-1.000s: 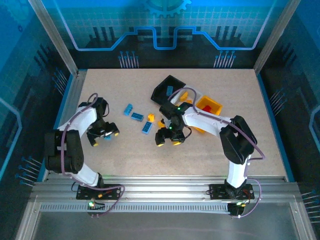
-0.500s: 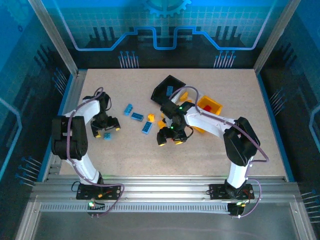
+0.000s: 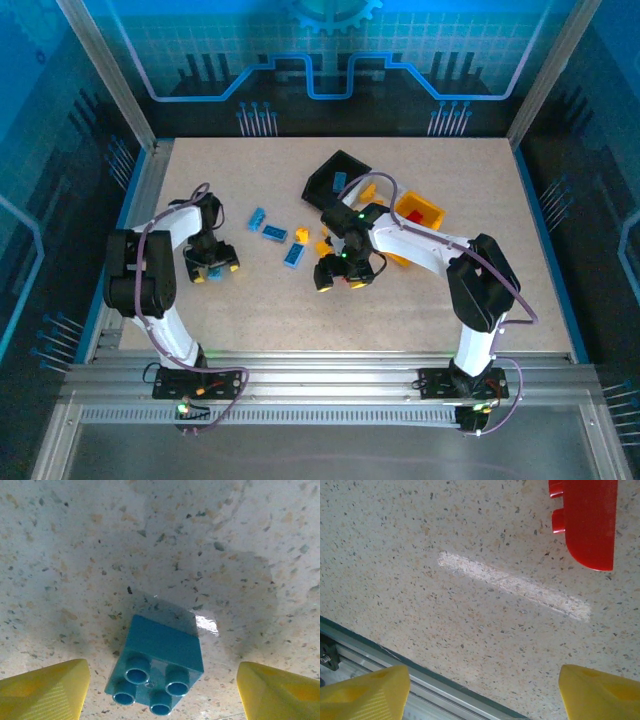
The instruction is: Sort the legos into containers by color
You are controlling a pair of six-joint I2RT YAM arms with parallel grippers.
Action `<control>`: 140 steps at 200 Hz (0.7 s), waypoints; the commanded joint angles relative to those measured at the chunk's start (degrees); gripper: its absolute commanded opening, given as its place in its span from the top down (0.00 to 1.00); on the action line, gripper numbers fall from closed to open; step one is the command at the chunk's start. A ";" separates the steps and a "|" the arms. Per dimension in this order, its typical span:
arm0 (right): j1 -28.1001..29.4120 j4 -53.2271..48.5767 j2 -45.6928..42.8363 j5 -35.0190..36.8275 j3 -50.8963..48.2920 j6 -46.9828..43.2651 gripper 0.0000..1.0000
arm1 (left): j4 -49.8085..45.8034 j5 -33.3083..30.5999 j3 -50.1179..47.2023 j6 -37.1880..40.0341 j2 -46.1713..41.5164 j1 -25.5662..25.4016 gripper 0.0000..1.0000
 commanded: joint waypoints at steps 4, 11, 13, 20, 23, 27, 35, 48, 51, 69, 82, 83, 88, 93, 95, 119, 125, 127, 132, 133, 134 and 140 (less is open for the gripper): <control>0.90 -1.08 -1.06 0.29 -1.30 1.07 0.21 | 1.17 -0.97 -0.56 0.30 0.40 0.57 0.23; 0.90 -0.93 -1.37 0.38 -1.62 1.25 0.21 | 1.26 -0.96 -0.41 0.39 0.55 0.68 0.24; 0.91 -0.87 -1.49 0.45 -1.67 1.26 0.21 | 1.35 -1.03 -0.33 0.40 0.64 0.65 0.25; 0.92 -0.81 -1.66 0.56 -1.97 1.44 0.21 | 1.39 -1.13 -0.04 0.61 0.99 0.68 0.25; 0.92 -0.82 -1.71 0.58 -2.08 1.45 0.21 | 1.36 -1.18 0.11 0.70 1.04 0.66 0.26; 0.91 -0.68 -1.83 0.60 -2.23 1.53 0.21 | 1.43 -1.26 0.28 0.75 1.28 0.57 0.27; 0.89 -0.67 -1.97 0.69 -2.52 1.62 0.21 | 1.39 -1.48 0.66 1.08 1.65 0.61 0.27; 0.94 -0.82 -2.05 0.81 -2.72 1.71 0.21 | 1.26 -1.78 1.41 1.53 2.39 0.64 0.29; 0.99 -0.88 -2.13 0.79 -2.74 1.71 0.21 | 1.20 -1.79 1.54 1.62 2.56 0.65 0.30; 0.96 -0.90 -2.47 1.17 -3.13 1.93 0.21 | 1.09 -1.67 1.70 1.81 3.38 0.64 0.34; 0.95 -0.67 -2.87 1.51 -3.49 2.21 0.21 | 1.25 -1.35 1.47 1.64 3.54 0.64 0.40; 0.94 -0.71 -2.90 1.52 -3.51 2.23 0.21 | 1.26 -1.28 1.48 1.64 3.58 0.60 0.40; 0.93 -0.75 -2.93 1.60 -3.61 2.31 0.21 | 1.43 -1.07 1.32 1.48 3.44 0.59 0.44; 0.99 -0.58 -2.93 1.65 -3.62 2.41 0.21 | 1.46 -0.91 1.16 1.39 3.31 0.59 0.47; 0.96 -0.58 -2.98 1.66 -3.73 2.46 0.21 | 1.51 -0.84 1.05 1.33 3.22 0.63 0.48; 0.98 -0.43 -2.95 1.81 -3.46 2.75 0.21 | 1.18 -0.10 0.95 1.28 2.72 0.61 0.54; 0.96 -0.32 -2.92 1.70 -3.41 2.81 0.21 | 1.09 0.14 0.87 1.22 2.51 0.60 0.56; 0.95 -0.36 -2.93 1.68 -3.37 2.84 0.21 | 1.09 0.24 0.80 1.27 2.42 0.56 0.57; 1.00 -0.19 -2.91 1.75 -3.39 2.90 0.21 | 1.09 0.58 0.57 1.24 2.10 0.61 0.59; 1.00 -0.16 -2.88 1.73 -3.37 2.92 0.21 | 1.09 0.64 0.54 1.26 2.03 0.58 0.59; 0.96 -0.20 -2.86 1.71 -3.32 2.89 0.21 | 1.09 0.81 0.44 1.27 1.90 0.57 0.60; 1.08 -0.14 -2.84 1.76 -3.27 2.96 0.21 | 1.17 1.30 0.20 1.18 1.39 0.58 0.62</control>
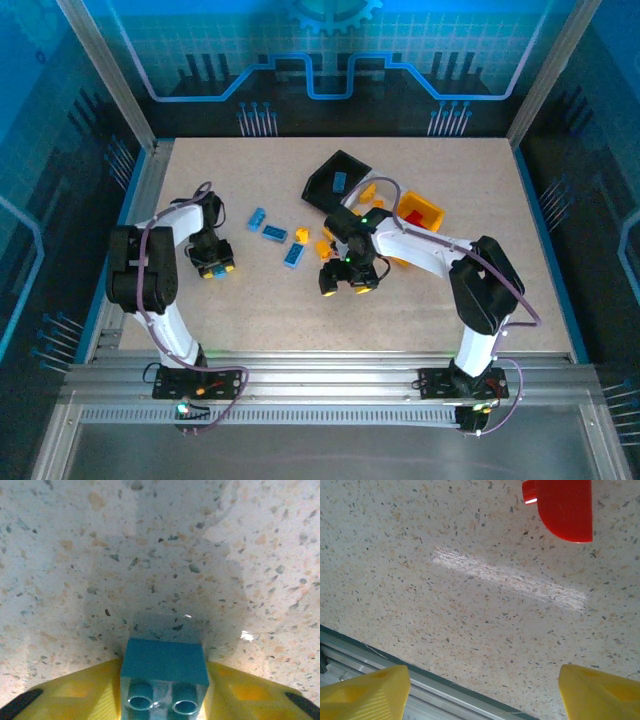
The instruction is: Sort the legos into containers by color
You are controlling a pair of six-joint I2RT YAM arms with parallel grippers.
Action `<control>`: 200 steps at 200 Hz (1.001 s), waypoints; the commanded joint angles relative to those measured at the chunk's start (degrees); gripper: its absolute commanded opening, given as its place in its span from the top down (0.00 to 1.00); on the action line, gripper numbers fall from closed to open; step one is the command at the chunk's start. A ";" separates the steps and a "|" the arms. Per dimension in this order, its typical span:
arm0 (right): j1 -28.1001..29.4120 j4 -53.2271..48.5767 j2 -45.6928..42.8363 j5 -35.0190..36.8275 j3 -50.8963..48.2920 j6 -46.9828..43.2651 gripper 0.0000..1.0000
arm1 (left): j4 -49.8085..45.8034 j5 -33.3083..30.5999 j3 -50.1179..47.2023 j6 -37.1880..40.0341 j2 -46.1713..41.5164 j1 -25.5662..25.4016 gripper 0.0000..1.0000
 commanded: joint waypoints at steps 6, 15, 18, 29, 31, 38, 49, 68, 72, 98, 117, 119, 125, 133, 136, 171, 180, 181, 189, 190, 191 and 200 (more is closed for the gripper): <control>1.04 -0.28 -1.30 0.88 0.03 1.13 0.21 | 0.08 0.77 -1.29 -0.17 -1.26 0.60 0.63; 1.06 -0.08 -1.34 0.89 0.03 1.20 0.21 | 0.32 1.65 -2.03 -0.52 -2.30 0.64 0.65; 1.08 -0.02 -1.31 0.91 0.03 1.21 0.21 | 0.46 2.04 -2.21 -0.71 -2.75 0.60 0.66; 1.03 0.12 -1.34 0.86 0.01 1.29 0.21 | 0.90 3.47 -3.19 -1.27 -4.26 0.61 0.66; 1.01 0.12 -1.31 0.88 0.03 1.30 0.21 | 0.99 3.66 -3.37 -1.34 -4.55 0.64 0.66; 1.03 0.20 -1.45 0.87 -0.03 1.30 0.21 | 1.21 4.85 -3.88 -2.00 -5.71 0.63 0.67; 1.06 0.37 -1.72 1.06 -0.27 1.39 0.21 | 1.94 7.25 -4.96 -3.10 -7.61 0.55 0.67; 0.70 0.73 -2.63 1.48 -1.22 1.72 0.21 | 4.08 12.36 -7.26 -6.32 -11.88 0.34 0.68; 0.62 0.82 -2.89 1.62 -1.54 1.80 0.21 | 4.44 13.27 -7.78 -7.28 -12.76 0.28 0.68; -1.99 1.81 -6.12 1.90 -5.23 2.30 0.21 | 10.62 22.61 -11.78 -16.32 -18.97 -1.40 0.67; -6.38 3.89 -9.99 -0.12 -9.87 2.96 0.21 | 18.04 27.49 -14.32 -25.81 -21.80 -4.80 0.67; -6.84 4.19 -10.52 -0.46 -10.37 3.08 0.21 | 18.83 28.01 -14.40 -26.83 -21.92 -5.23 0.67; -8.33 5.25 -11.96 -1.58 -12.14 3.37 0.21 | 21.24 28.85 -14.50 -29.78 -22.22 -6.59 0.67; -10.45 6.54 -14.00 -2.95 -14.36 3.87 0.21 | 24.50 29.59 -14.38 -33.22 -22.02 -8.55 0.67; -11.26 7.00 -14.98 -3.47 -15.14 4.00 0.21 | 25.71 29.69 -14.15 -34.63 -21.87 -9.30 0.67; -16.83 9.53 -20.80 -6.66 -20.90 4.55 0.21 | 34.68 29.64 -4.38 -44.47 -13.65 -16.20 0.67; -17.29 9.48 -21.58 -6.84 -21.45 4.52 0.21 | 35.51 29.42 -0.09 -45.24 -10.39 -17.41 0.67; -17.28 9.51 -21.68 -6.84 -21.56 4.49 0.21 | 35.55 29.42 0.57 -45.32 -9.98 -17.50 0.67; -17.43 9.53 -22.26 -6.88 -21.84 4.74 0.21 | 35.55 29.24 5.35 -45.54 -6.69 -18.25 0.67; -17.40 9.53 -22.32 -6.86 -21.93 4.78 0.21 | 35.53 29.24 5.97 -45.52 -6.20 -18.36 0.67; -17.38 9.53 -22.35 -6.90 -21.94 4.80 0.21 | 35.47 29.24 6.54 -45.55 -5.73 -18.46 0.67; -17.45 9.61 -22.92 -7.03 -22.16 5.12 0.21 | 35.19 29.30 12.21 -46.12 -1.66 -19.14 0.67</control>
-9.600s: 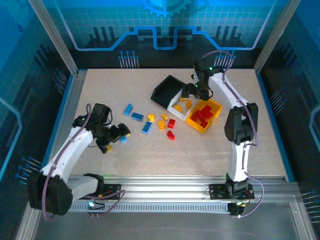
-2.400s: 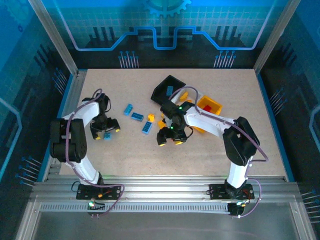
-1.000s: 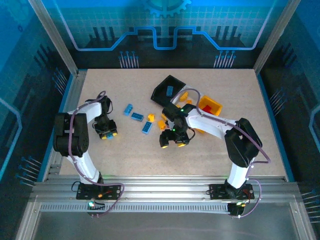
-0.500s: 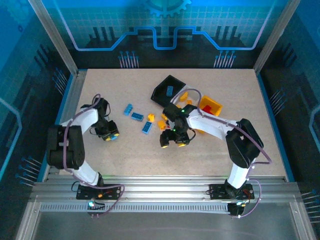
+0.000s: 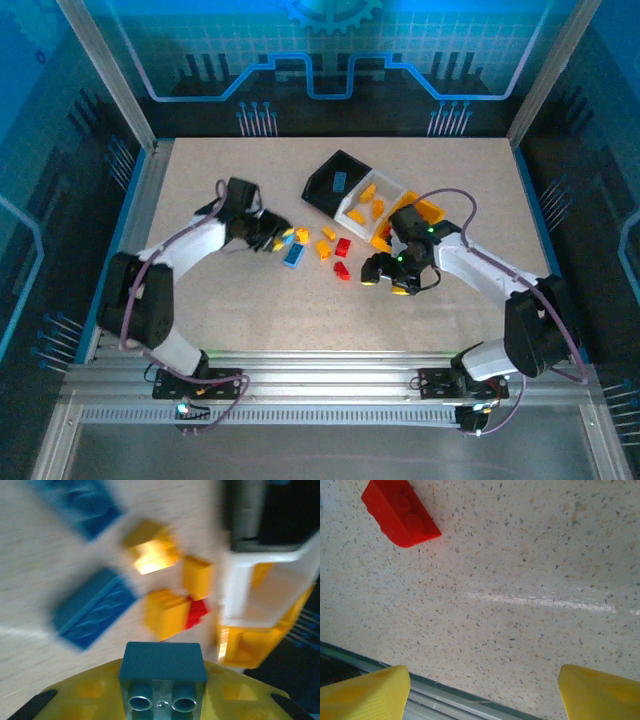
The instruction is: Sort the legos into containers by color
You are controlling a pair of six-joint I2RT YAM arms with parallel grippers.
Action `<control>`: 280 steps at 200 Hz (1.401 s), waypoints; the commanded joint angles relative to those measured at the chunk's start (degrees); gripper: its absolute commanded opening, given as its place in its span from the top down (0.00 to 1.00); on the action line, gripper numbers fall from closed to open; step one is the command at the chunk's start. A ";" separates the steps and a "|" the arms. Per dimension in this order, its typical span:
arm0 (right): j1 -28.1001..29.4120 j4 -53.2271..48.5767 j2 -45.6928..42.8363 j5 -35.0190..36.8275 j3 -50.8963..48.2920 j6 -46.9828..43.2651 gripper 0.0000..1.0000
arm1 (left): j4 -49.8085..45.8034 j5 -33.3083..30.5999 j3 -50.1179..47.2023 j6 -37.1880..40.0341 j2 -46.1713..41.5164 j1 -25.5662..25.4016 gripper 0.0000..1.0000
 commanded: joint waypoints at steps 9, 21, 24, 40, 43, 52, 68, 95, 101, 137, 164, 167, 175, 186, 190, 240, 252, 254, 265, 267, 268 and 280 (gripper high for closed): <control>-0.60 1.34 -2.53 -2.60 -1.24 1.65 0.21 | 5.57 1.93 17.65 -6.49 12.48 -2.22 0.67; -0.60 1.06 -3.21 -2.49 -1.08 1.93 0.21 | 5.46 1.81 25.23 -7.55 18.19 -3.10 0.67; -0.60 0.91 -3.40 -2.39 -1.04 1.94 0.21 | 5.31 1.74 27.29 -7.67 19.61 -3.20 0.67; -0.73 -0.29 -4.17 -1.97 -0.04 1.68 0.21 | 4.50 1.63 36.88 -9.30 26.89 -3.86 0.67; -0.77 -0.66 -4.35 -1.82 0.23 1.61 0.21 | 4.30 1.54 38.49 -9.74 28.29 -3.89 0.67; -0.82 -1.87 -4.77 -1.13 1.12 1.10 0.21 | 3.87 1.42 42.80 -11.03 31.80 -4.05 0.67; -0.95 -4.12 -5.82 0.57 2.88 0.21 0.21 | 2.57 1.16 49.43 -12.64 36.97 -4.31 0.67; -1.08 -5.95 -8.06 2.59 3.72 0.09 0.21 | -1.76 1.06 59.85 -12.85 43.87 -4.83 0.67; -1.11 -6.07 -8.54 2.94 3.44 0.20 0.21 | -2.15 1.12 61.39 -13.06 44.98 -4.99 0.66; -1.38 -6.32 -12.04 3.80 0.06 1.62 0.21 | -1.07 0.97 63.36 -14.80 47.38 -5.45 0.58; -1.57 -6.31 -13.68 4.20 -1.83 2.19 0.21 | -0.97 1.42 63.28 -14.86 47.49 -5.57 0.52; -1.64 -6.33 -13.75 4.23 -1.85 2.25 0.21 | -1.03 1.53 63.28 -14.86 47.53 -5.55 0.51; -1.63 -6.27 -13.80 4.21 -2.04 2.42 0.21 | -1.14 1.67 63.19 -14.65 47.40 -5.56 0.50; -1.63 -6.09 -13.71 4.22 -2.12 2.61 0.21 | -1.28 1.85 63.10 -14.46 47.16 -5.57 0.48; -1.65 -6.07 -13.67 4.19 -2.12 2.63 0.21 | -1.36 1.80 63.06 -14.44 47.06 -5.62 0.48; -1.52 -4.46 -12.36 3.37 -2.56 3.48 0.21 | -11.11 2.18 64.37 -3.98 42.56 -6.06 0.46; -1.57 -3.93 -11.68 2.87 -2.43 3.51 0.21 | -19.29 0.73 65.69 3.65 40.25 -6.30 0.46; -1.52 -3.84 -11.58 2.80 -2.39 3.52 0.21 | -20.77 0.43 65.83 5.56 39.81 -6.37 0.46; -1.40 -3.47 -10.93 2.45 -2.13 3.28 0.21 | -28.96 -2.47 66.13 14.56 37.04 -6.65 0.46; -1.39 -3.38 -10.80 2.39 -2.01 3.26 0.21 | -30.47 -3.16 66.10 15.94 36.57 -6.67 0.46; -1.43 -3.36 -10.76 2.41 -1.98 3.26 0.21 | -31.23 -3.34 66.05 17.04 36.27 -6.72 0.46; -1.30 -3.02 -9.93 2.07 -1.56 2.83 0.21 | -39.61 -9.26 64.85 28.07 32.82 -7.35 0.45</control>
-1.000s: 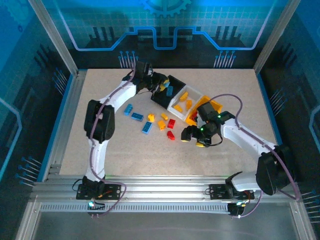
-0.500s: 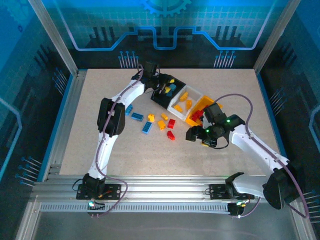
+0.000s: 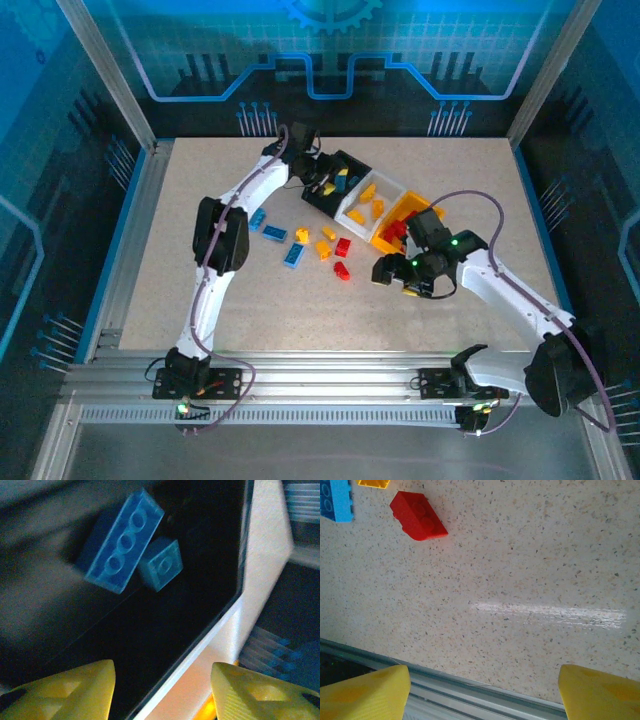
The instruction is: Sort the legos into containers by color
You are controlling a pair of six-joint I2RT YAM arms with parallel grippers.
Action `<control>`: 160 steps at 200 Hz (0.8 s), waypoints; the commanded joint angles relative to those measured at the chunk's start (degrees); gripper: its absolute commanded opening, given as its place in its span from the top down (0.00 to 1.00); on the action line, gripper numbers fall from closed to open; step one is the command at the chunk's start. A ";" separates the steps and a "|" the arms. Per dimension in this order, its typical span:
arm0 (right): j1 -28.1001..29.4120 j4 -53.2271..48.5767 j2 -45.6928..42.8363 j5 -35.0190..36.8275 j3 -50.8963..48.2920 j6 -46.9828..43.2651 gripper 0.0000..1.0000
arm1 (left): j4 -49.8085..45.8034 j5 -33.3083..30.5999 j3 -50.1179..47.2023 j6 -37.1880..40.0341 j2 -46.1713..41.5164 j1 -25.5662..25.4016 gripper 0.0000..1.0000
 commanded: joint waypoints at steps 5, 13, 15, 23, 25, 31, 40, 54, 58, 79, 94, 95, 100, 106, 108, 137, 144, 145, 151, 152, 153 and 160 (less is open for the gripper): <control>-0.34 0.85 1.64 -0.94 0.48 0.14 0.21 | -23.47 -10.36 0.70 28.05 -12.04 -2.08 0.45; -0.19 1.21 1.97 -1.04 0.63 -0.24 0.21 | -25.91 -13.59 -3.05 34.64 -14.73 -2.68 0.45; -0.10 1.32 2.11 -1.08 0.67 -0.34 0.21 | -26.21 -14.27 -4.25 36.15 -15.50 -2.80 0.45; 0.08 1.63 2.30 -1.04 0.83 -0.72 0.21 | -26.60 -15.76 -9.39 41.48 -18.32 -3.36 0.43; 0.12 1.75 2.35 -0.97 0.85 -0.83 0.21 | -26.64 -15.95 -10.71 42.63 -18.95 -3.41 0.43; 0.29 2.15 2.51 -0.78 0.86 -1.13 0.21 | -26.41 -16.59 -14.68 45.46 -20.91 -3.74 0.42; 0.75 2.76 2.23 -0.17 0.70 -1.70 0.21 | -25.63 -17.97 -20.07 49.07 -23.45 -4.14 0.41; 1.47 3.85 1.71 0.88 0.14 -2.25 0.21 | -23.95 -20.00 -26.58 52.38 -26.43 -4.90 0.39; 1.70 4.12 1.59 0.97 -0.10 -2.30 0.21 | -23.48 -20.39 -27.74 52.89 -27.01 -5.10 0.38; 2.58 5.46 1.32 0.80 -1.06 -2.09 0.21 | -20.74 -22.02 -32.98 54.41 -28.15 -6.31 0.37; 3.62 5.66 1.46 1.05 -1.16 -1.66 0.21 | -18.38 -23.73 -35.58 55.41 -28.06 -7.63 0.37; 3.74 5.66 1.46 1.10 -1.16 -1.60 0.21 | -18.23 -23.80 -35.73 55.43 -28.02 -7.63 0.37; 4.10 5.66 1.49 1.28 -1.16 -1.40 0.21 | -17.44 -24.07 -36.38 55.73 -27.77 -8.10 0.37; 4.59 5.66 1.51 1.53 -1.08 -1.08 0.21 | -16.51 -24.36 -37.09 56.04 -27.48 -8.38 0.37; 4.88 5.66 1.54 1.62 -1.10 -1.03 0.21 | -16.21 -24.39 -37.28 56.11 -27.35 -8.45 0.37; 7.41 5.66 1.34 2.85 -1.43 0.59 0.21 | -12.28 -25.13 -39.21 56.79 -25.23 -8.50 0.33; 7.90 5.60 1.44 2.98 -1.43 0.89 0.21 | -12.27 -25.33 -38.74 56.83 -24.39 -8.54 0.32; 7.94 5.59 1.45 3.07 -1.43 0.95 0.21 | -12.27 -25.30 -38.67 56.81 -24.25 -8.51 0.32; 8.29 5.42 1.41 3.28 -1.43 1.03 0.21 | -12.34 -25.30 -38.17 56.70 -23.48 -8.51 0.31; 8.31 5.36 1.39 3.31 -1.43 1.06 0.21 | -12.35 -25.29 -38.12 56.70 -23.40 -8.54 0.31; 8.37 5.38 1.38 3.37 -1.43 1.03 0.21 | -12.36 -25.24 -38.01 56.74 -23.32 -8.55 0.31; 8.59 5.22 1.41 3.65 -1.36 1.04 0.21 | -12.36 -25.11 -37.40 56.61 -22.51 -8.51 0.31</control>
